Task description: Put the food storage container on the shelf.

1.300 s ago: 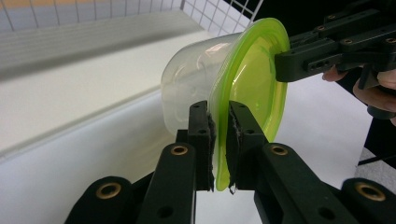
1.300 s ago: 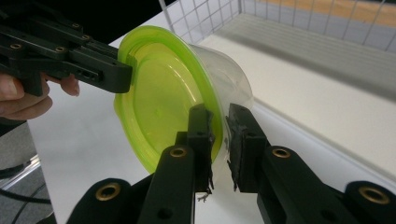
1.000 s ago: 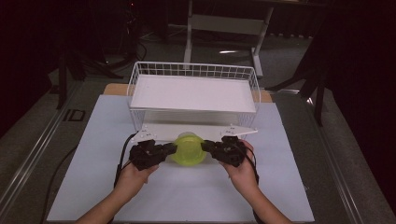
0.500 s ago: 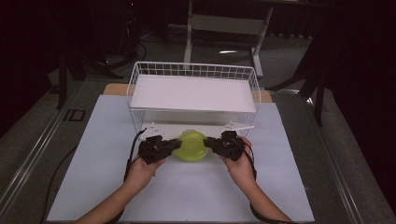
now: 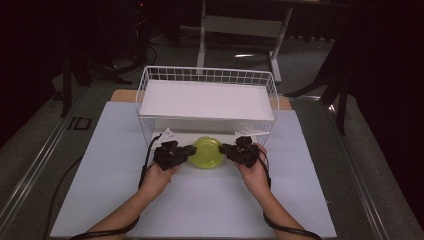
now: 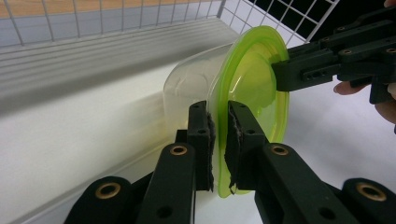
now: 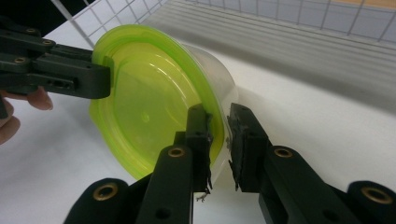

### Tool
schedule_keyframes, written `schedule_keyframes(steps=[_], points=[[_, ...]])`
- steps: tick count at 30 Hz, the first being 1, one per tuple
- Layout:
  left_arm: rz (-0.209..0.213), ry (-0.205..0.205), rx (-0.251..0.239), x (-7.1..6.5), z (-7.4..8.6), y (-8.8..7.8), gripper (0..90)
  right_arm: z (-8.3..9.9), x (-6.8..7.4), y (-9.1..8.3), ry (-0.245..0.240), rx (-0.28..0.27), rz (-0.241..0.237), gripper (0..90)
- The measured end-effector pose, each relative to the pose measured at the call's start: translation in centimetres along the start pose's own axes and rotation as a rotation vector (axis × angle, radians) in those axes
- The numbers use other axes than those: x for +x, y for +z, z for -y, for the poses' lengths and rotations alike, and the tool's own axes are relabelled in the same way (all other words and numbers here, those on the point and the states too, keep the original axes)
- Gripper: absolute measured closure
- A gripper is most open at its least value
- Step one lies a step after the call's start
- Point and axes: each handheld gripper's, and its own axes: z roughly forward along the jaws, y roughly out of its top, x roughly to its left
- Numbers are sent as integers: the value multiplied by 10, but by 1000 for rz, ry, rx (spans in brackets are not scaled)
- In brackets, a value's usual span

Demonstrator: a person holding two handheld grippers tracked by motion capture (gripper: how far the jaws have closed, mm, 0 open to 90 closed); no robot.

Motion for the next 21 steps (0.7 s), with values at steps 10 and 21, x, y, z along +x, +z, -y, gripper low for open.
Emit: schedule_keyframes(steps=[10, 21], points=[[-8, -1, -10, 8, -1, 9, 805, -2, -3, 8, -4, -16, 35, 787], [-21, 4, -35, 20, 1, 13, 752, -7, 1, 14, -51, -78, 67, 770]])
